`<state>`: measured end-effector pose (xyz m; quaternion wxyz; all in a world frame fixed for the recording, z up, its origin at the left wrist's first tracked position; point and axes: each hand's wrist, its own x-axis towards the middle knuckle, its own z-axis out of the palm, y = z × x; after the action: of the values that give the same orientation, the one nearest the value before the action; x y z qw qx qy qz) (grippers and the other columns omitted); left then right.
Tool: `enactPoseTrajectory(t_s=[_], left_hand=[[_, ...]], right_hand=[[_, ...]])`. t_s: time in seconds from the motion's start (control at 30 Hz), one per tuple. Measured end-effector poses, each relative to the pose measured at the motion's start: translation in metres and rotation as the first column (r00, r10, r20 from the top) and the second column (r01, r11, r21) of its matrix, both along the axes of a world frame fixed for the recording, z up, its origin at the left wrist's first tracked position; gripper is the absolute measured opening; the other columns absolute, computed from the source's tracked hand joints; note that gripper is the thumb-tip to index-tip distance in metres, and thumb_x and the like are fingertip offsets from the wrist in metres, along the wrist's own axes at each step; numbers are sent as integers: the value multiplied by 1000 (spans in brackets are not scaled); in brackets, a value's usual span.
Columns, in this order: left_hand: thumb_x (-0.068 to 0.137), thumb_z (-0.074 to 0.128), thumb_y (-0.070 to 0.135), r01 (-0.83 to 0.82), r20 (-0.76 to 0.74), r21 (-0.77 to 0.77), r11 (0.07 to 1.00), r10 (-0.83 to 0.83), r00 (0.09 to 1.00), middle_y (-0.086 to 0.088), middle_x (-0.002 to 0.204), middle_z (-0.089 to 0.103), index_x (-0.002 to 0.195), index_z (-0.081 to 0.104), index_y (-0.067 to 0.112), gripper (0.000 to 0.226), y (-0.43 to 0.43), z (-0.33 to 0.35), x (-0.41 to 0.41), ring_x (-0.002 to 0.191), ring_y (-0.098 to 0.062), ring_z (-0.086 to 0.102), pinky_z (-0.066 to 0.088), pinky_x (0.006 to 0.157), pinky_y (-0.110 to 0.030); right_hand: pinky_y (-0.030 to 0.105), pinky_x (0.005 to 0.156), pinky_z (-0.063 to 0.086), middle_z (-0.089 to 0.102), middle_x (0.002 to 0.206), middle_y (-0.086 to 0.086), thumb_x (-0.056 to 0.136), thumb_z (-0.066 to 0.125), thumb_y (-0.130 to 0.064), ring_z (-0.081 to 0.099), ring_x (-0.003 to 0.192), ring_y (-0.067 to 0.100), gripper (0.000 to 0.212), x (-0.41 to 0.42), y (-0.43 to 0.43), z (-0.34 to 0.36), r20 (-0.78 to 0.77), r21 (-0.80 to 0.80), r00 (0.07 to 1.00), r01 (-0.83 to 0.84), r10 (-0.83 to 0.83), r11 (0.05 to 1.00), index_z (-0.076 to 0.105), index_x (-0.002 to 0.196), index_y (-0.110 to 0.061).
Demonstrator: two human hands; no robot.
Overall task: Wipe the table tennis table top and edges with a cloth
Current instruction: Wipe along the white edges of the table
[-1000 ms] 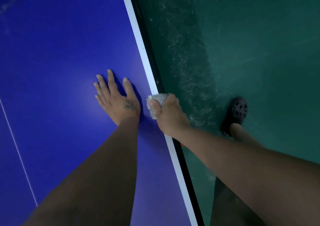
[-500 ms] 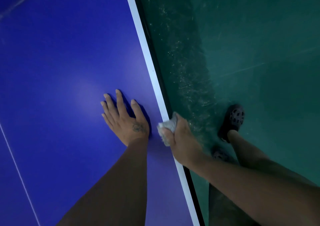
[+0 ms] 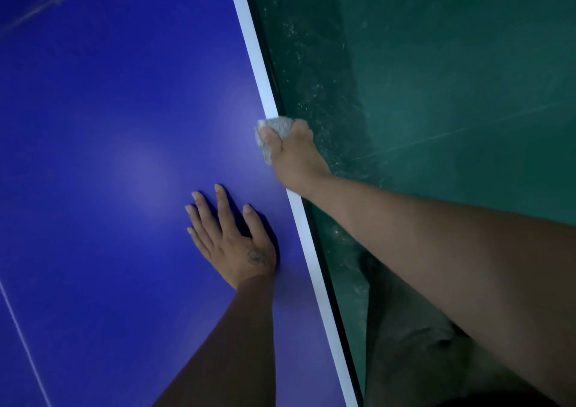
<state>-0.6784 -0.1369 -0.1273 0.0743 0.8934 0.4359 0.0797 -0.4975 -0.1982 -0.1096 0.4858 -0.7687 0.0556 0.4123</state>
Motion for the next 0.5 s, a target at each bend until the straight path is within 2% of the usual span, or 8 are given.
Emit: enactPoseTrajectory(t_s=[0.1,0.2,0.23,0.3,0.33,0.37,0.43,0.5], left_hand=[[108,49,43,5,4,6,1000,-5,1000,-3,178,26,165,43,27,60,1,-1,-1,166,-23,17,14,134,-52],[109,48,44,1,6,-5,1000,-1,1000,-2,178,24,166,41,28,60,1,-1,-1,166,-22,16,13,134,-52],[108,47,44,2,6,-9,1000,-2,1000,-2,178,24,166,40,28,60,1,-1,-1,166,-22,16,13,134,-52],[108,47,44,7,6,-15,1000,-7,1000,-2,179,23,166,40,28,61,1,-1,-1,166,-23,16,14,134,-53],[108,47,43,11,5,-16,1000,-11,1000,-2,179,23,166,40,27,61,1,0,-1,166,-23,16,14,134,-54],[108,47,42,13,0,-18,1000,-13,1000,-2,179,23,166,40,27,61,2,-1,-1,166,-24,16,15,133,-55],[108,47,41,15,-11,-23,1000,-16,1000,-2,179,23,167,40,26,61,2,0,-2,166,-25,16,16,133,-56],[107,47,40,19,-11,-18,1000,-19,1000,-4,178,24,166,41,25,61,2,0,-2,166,-26,18,17,133,-57]], right_hand=[[44,93,51,51,133,9,109,46,-58,61,109,27,52,4,-1,-1,-28,42,1000,15,-14,999,45,133,-11],[43,77,49,58,95,4,112,48,-47,56,76,21,33,-34,-23,1,-29,177,998,63,-59,982,51,94,-20],[41,78,50,60,97,1,111,49,-48,58,76,18,27,-51,-33,1,-29,151,998,57,-53,987,51,94,-27],[37,92,51,59,126,2,109,49,-52,65,101,12,24,-80,-49,5,-63,46,998,5,-3,999,48,121,-32],[39,102,50,54,139,3,109,48,-51,62,116,16,41,-88,-52,6,-92,10,996,-13,14,1000,42,141,-25],[41,109,48,50,146,6,110,48,-49,58,126,20,55,-91,-50,8,-125,-16,992,-8,6,1000,36,152,-17],[45,110,49,52,142,12,110,49,-48,58,125,26,58,-79,-38,9,-163,-54,986,29,-37,998,40,150,-7],[42,93,56,62,118,17,111,49,-48,61,98,25,51,-43,-20,12,-185,21,980,77,-72,997,57,127,0]])
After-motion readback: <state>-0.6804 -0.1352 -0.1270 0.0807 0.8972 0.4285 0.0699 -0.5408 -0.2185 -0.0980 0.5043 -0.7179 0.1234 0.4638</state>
